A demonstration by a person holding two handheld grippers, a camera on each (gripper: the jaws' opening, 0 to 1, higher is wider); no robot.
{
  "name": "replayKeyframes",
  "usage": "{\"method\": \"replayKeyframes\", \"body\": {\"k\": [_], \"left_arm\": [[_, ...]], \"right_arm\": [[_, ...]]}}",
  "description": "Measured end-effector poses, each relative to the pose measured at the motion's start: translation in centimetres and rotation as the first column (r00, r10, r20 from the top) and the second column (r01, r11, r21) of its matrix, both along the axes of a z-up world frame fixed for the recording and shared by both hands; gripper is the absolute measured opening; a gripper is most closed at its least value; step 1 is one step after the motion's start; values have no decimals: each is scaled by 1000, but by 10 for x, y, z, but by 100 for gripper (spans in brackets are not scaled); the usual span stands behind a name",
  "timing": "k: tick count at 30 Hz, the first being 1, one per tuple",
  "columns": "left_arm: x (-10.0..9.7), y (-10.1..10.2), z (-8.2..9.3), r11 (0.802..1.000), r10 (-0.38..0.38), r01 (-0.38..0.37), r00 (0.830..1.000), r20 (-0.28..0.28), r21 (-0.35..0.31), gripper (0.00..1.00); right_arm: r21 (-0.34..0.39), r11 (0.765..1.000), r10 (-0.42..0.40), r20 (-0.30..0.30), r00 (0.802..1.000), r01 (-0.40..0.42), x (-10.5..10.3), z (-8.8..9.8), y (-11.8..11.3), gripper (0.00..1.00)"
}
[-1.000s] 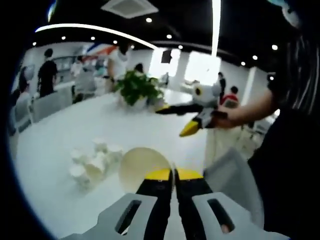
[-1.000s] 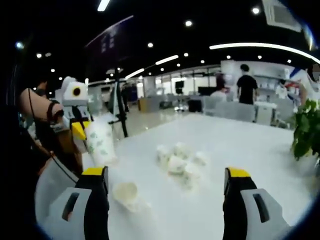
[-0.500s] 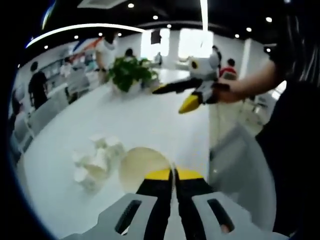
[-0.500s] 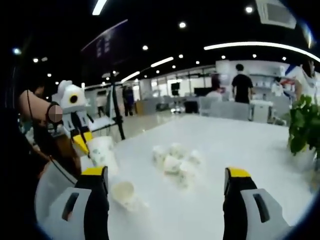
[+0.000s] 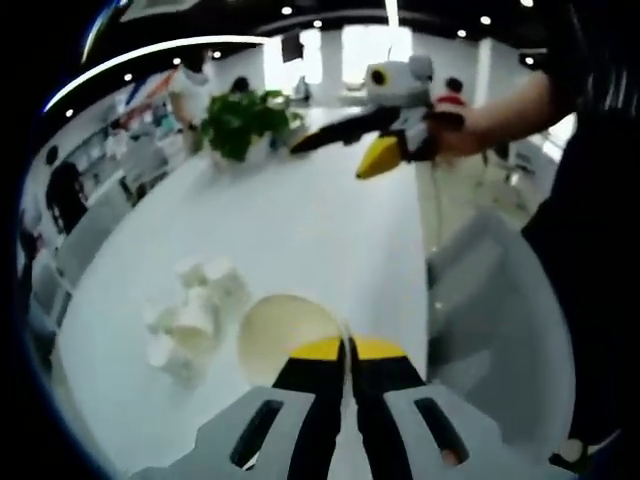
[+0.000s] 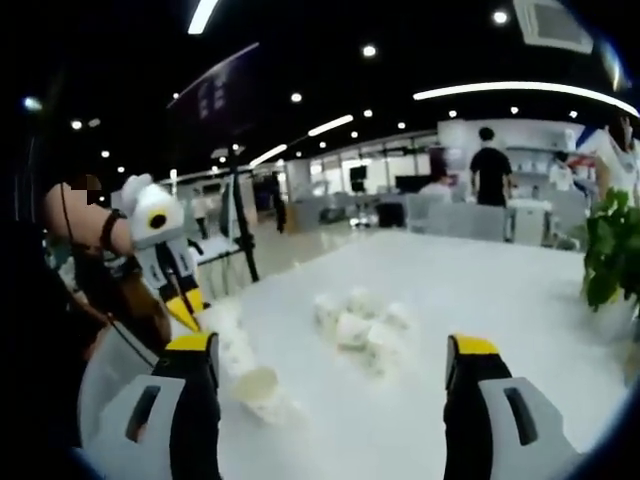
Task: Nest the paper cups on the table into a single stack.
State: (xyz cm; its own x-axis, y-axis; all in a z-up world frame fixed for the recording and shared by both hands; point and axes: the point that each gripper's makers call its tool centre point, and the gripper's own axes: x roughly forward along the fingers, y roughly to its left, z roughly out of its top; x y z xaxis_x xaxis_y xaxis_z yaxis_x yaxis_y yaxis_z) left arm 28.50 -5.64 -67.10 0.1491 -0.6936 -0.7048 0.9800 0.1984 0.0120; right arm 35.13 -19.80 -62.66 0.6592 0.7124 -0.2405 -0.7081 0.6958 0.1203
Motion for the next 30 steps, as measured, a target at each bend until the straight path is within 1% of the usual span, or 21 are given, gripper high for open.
{"method": "replayKeyframes", "body": {"k": [2, 3, 6, 9, 11, 13, 18, 23, 25, 27, 30], "left_arm": [[0, -1, -1, 1000, -10, 10, 1000, 1, 5, 0], [-3, -2, -6, 1000, -16, 16, 1000, 2, 13, 0], [-3, -4, -10, 999, -28, 28, 1000, 7, 24, 0], [0, -3, -15, 998, -21, 21, 1000, 7, 54, 0], [1, -4, -16, 999, -11, 11, 1000, 3, 50, 0], [4, -5, -17, 998, 2, -2, 1000, 0, 60, 0], [-3, -9, -28, 992, -48, 48, 999, -8, 114, 0], [-4, -12, -37, 989, -54, 54, 999, -4, 140, 0], [-5, -12, -39, 985, -76, 75, 997, 6, 155, 0], [-6, -10, -45, 977, -96, 93, 995, 8, 189, 0], [-6, -11, -50, 974, -106, 103, 994, 4, 201, 0]], "right_arm": [[3, 1000, -3, -4, 1000, 3, -1, -3, -1, 91], [-3, 1000, -6, -1, 1000, 6, -2, -4, -2, 91], [-9, 1000, -4, 7, 1000, 4, -4, -5, -2, 91], [-4, 1000, -11, 8, 1000, 11, -4, -3, -4, 91], [9, 1000, -16, 7, 1000, 16, -4, -3, -6, 91], [13, 1000, -20, 3, 1000, 20, -3, -3, -7, 90], [23, 999, -32, 9, 999, 32, -3, -1, -11, 90], [35, 999, -34, 7, 999, 33, -5, -3, -13, 89], [32, 999, -33, 10, 999, 33, -5, -3, -13, 89], [37, 999, -31, 6, 999, 31, -6, -2, -14, 89], [35, 999, -35, 5, 999, 35, -6, -3, -16, 88]]}}
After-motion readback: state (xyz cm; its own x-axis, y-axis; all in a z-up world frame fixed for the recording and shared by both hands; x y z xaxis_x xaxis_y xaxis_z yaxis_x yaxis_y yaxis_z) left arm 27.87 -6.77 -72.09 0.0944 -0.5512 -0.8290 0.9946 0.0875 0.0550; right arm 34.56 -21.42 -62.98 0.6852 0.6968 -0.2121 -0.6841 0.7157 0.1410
